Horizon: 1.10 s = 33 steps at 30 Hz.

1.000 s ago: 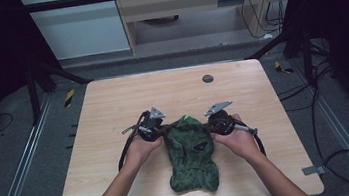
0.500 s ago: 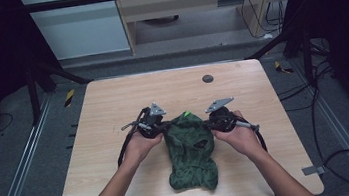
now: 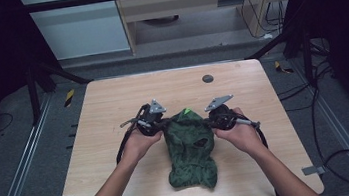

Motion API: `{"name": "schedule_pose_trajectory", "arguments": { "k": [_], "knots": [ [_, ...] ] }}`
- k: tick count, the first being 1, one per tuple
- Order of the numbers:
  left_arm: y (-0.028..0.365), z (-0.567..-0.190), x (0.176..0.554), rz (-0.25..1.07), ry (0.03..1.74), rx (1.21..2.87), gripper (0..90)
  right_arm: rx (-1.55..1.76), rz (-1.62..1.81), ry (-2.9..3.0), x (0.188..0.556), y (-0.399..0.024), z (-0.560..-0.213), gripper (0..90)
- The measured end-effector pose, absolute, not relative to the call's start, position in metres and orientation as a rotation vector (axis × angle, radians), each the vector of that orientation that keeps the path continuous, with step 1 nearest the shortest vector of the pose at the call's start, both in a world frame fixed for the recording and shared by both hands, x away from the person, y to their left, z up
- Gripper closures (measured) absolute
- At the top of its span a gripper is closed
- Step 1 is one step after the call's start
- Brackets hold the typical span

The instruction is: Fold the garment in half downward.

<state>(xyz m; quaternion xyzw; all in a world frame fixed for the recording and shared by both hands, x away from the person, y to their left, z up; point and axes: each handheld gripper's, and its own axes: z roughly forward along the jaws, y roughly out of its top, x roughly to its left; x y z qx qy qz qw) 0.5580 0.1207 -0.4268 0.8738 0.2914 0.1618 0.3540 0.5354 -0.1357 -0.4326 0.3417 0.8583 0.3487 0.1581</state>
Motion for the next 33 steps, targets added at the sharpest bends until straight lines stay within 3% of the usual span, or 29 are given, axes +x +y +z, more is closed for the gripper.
{"name": "schedule_pose_trajectory", "arguments": {
  "k": [33],
  "knots": [
    [0.117,-0.4,0.559,0.481,0.721,2.266,88.1,0.915,0.978,2.453,0.541,-0.14,-0.404,85.9]
  ]
}}
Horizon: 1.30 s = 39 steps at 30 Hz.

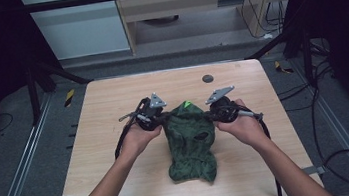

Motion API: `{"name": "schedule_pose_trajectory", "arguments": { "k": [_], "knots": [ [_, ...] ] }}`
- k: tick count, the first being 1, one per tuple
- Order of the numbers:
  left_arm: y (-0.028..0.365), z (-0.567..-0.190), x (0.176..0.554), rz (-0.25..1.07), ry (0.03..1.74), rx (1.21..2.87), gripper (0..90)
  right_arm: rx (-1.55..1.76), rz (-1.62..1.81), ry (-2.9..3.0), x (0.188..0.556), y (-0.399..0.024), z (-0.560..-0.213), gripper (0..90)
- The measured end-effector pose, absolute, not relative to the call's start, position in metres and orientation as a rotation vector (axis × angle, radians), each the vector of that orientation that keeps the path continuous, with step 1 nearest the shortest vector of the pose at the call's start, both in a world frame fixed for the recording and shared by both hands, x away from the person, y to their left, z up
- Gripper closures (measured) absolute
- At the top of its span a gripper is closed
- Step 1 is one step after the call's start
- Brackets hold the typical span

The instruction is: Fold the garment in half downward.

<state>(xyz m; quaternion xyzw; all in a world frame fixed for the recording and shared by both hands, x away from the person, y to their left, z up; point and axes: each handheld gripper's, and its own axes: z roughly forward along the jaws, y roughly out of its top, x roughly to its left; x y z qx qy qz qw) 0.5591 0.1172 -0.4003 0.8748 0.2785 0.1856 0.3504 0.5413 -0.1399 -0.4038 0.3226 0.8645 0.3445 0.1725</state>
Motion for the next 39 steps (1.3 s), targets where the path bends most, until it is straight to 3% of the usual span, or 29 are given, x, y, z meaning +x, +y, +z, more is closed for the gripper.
{"name": "schedule_pose_trajectory", "arguments": {
  "k": [39],
  "knots": [
    [0.116,-0.385,0.56,0.516,0.709,2.256,88.1,0.858,0.962,2.44,0.544,-0.139,-0.386,85.9]
  ]
}}
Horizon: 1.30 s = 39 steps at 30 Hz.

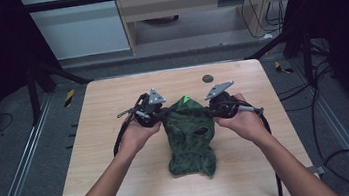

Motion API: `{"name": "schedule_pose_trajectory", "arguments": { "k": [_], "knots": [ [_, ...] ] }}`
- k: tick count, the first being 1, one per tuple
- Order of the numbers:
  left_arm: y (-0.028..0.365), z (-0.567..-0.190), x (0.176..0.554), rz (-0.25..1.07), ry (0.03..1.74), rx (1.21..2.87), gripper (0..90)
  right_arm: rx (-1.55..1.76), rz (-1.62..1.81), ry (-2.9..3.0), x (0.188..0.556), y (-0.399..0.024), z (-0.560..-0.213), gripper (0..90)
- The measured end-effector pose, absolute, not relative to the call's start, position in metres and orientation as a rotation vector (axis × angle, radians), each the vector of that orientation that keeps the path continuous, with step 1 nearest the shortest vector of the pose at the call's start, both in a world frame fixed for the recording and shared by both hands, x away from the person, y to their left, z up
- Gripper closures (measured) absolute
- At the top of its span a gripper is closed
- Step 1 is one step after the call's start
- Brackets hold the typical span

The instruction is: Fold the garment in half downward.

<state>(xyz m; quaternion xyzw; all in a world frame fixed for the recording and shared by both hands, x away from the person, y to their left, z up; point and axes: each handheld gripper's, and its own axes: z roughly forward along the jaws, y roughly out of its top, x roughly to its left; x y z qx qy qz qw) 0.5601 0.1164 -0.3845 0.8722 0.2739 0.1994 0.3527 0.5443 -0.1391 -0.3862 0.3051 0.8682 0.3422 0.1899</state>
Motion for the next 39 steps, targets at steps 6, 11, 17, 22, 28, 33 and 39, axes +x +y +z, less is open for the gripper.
{"name": "schedule_pose_trajectory", "arguments": {
  "k": [6,11,17,22,28,33,39],
  "knots": [
    [0.117,-0.382,0.561,0.525,0.705,2.25,88.1,0.852,0.965,2.432,0.545,-0.139,-0.383,85.9],
    [0.117,-0.382,0.562,0.524,0.707,2.248,88.1,0.85,0.965,2.431,0.547,-0.138,-0.383,85.9],
    [0.119,-0.38,0.564,0.533,0.709,2.236,88.1,0.861,0.971,2.42,0.551,-0.138,-0.382,85.9],
    [0.121,-0.378,0.567,0.543,0.715,2.236,88.2,0.855,0.975,2.408,0.555,-0.136,-0.379,85.9],
    [0.124,-0.377,0.568,0.549,0.72,2.226,88.1,0.846,0.969,2.407,0.557,-0.134,-0.379,86.1],
    [0.124,-0.375,0.57,0.557,0.718,2.224,88.2,0.855,0.983,2.397,0.559,-0.135,-0.378,86.1],
    [0.123,-0.373,0.573,0.559,0.727,2.21,88.1,0.864,0.995,2.385,0.561,-0.135,-0.376,86.0]
  ]
}}
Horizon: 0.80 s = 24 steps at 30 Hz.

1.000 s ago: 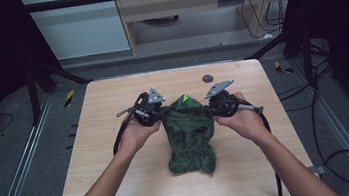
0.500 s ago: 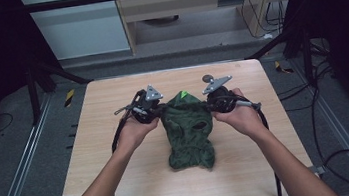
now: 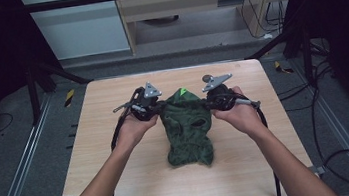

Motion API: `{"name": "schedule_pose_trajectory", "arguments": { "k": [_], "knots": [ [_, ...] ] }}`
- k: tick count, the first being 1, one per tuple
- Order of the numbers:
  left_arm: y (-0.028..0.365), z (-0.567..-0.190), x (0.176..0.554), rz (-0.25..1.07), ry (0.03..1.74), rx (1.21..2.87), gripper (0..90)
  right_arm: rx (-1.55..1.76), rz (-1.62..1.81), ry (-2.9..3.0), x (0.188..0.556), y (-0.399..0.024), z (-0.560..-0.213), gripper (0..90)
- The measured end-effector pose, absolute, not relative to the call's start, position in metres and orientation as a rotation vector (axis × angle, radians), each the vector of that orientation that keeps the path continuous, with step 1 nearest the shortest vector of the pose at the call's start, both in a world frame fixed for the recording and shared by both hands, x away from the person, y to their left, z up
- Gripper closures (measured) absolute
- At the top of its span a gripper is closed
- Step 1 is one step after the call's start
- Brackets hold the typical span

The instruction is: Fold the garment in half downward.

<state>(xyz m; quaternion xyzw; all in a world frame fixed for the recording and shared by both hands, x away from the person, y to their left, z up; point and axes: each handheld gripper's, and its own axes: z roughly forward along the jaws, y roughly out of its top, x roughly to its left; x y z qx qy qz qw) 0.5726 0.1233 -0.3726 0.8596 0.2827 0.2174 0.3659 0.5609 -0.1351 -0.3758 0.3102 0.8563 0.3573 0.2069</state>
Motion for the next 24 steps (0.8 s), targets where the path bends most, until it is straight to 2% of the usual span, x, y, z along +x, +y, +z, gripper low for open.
{"name": "schedule_pose_trajectory", "arguments": {
  "k": [13,24],
  "knots": [
    [0.121,-0.378,0.569,0.571,0.719,2.195,88.0,0.847,0.983,2.385,0.559,-0.136,-0.38,86.0],
    [0.119,-0.396,0.559,0.579,0.701,2.204,88.0,0.819,0.984,2.402,0.548,-0.137,-0.399,85.9]
  ]
}}
